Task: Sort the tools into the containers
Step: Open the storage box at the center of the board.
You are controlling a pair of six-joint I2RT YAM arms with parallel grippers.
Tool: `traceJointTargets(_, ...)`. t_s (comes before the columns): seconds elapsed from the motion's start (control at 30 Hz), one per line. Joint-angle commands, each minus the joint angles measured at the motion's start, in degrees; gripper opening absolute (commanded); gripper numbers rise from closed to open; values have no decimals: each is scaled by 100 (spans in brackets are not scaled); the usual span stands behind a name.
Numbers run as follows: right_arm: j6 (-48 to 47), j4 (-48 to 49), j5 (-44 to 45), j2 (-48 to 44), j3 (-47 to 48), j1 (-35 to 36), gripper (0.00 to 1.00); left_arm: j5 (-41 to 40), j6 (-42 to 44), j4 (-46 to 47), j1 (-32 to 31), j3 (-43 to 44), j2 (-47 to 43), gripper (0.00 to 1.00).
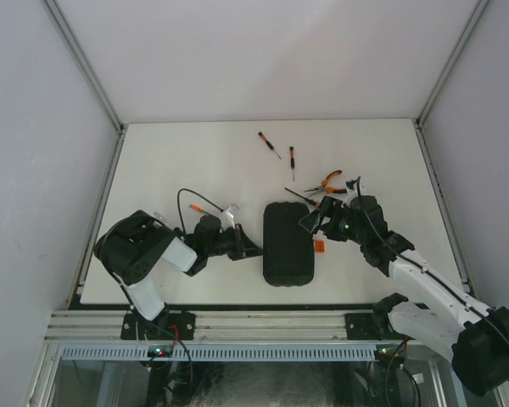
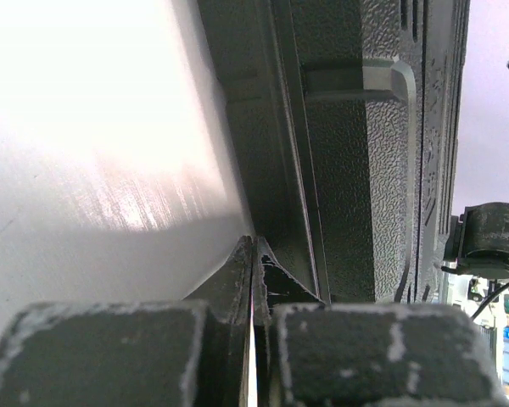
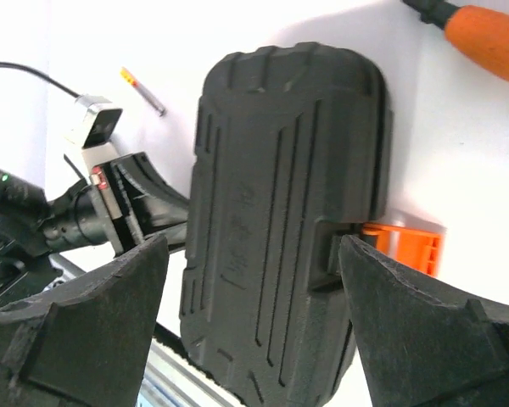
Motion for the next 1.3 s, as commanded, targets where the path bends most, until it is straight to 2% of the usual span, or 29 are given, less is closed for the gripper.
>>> traceJointTargets(0.0,-126,329,-366,166,-182,-312,81,26,100,63,-28,172,-167,0)
traceJointTargets(0.23,-84,714,-402,596,-434,-455,81,30,108,32,-33,178,-196,0)
traceJointTargets(0.53,287,2006,-1322,1159,-967,-552,82,21,108,-19,-29,205,-229,0)
traceJointTargets(0.7,421,2370,-1685,1436,-1002,-554,82,63,108,-39,-37,276,-197,0)
traceJointTargets(0.9,568,2583,-2050,1258,-1007,-545,82,56,127,-94,-46,319,-218,0)
traceJointTargets(1.27,683,2230,-2075,588,-895,-373,82,48,123,-115,-89,362,-188,0)
